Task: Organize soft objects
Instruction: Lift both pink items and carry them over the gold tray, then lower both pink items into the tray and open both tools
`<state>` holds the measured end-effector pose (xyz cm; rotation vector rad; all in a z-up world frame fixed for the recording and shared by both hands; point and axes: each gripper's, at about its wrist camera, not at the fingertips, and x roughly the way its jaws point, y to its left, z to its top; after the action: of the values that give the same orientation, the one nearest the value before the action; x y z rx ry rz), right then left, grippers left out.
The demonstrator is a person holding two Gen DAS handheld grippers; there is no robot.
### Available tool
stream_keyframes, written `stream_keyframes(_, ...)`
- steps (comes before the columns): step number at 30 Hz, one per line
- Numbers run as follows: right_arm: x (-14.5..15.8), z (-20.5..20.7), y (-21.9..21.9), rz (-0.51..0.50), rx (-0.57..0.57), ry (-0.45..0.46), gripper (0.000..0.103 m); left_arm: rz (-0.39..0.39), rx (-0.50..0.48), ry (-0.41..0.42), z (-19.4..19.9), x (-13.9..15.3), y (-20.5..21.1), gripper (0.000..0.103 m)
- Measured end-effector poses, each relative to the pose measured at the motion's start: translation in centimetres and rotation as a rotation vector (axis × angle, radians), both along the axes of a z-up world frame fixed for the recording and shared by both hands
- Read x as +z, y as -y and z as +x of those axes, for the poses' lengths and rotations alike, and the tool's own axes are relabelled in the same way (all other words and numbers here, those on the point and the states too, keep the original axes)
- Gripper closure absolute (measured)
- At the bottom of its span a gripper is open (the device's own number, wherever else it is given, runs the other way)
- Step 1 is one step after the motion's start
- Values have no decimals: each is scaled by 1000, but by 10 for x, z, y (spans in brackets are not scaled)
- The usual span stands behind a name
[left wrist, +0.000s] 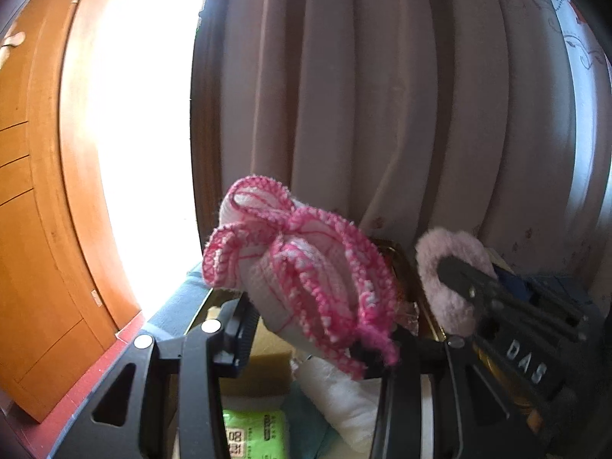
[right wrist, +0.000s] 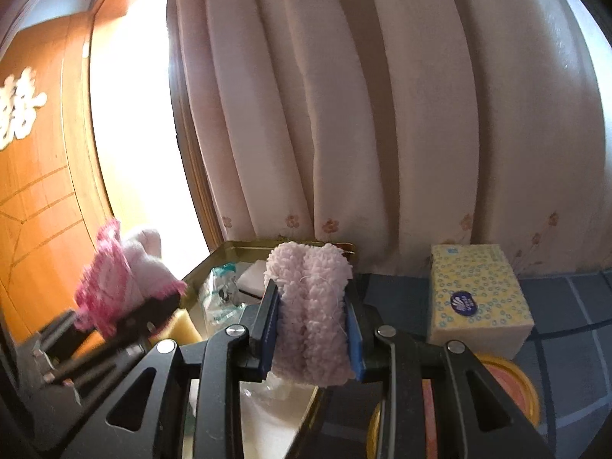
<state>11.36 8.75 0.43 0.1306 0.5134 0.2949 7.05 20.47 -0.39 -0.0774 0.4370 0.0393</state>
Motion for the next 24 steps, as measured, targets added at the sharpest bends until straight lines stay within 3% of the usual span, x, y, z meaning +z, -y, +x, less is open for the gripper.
stream_keyframes(4,12,17,-3,13,18,-14,70,-26,-51,-55,12,3,-2,63)
stream_keyframes(11,12,49,-16,17,41,-69,70,13,-37,-116,23,4,2,63)
stream_keyframes(24,0,88,-40,-62,130,-194,70,69,-88,-171,0,2,17,63)
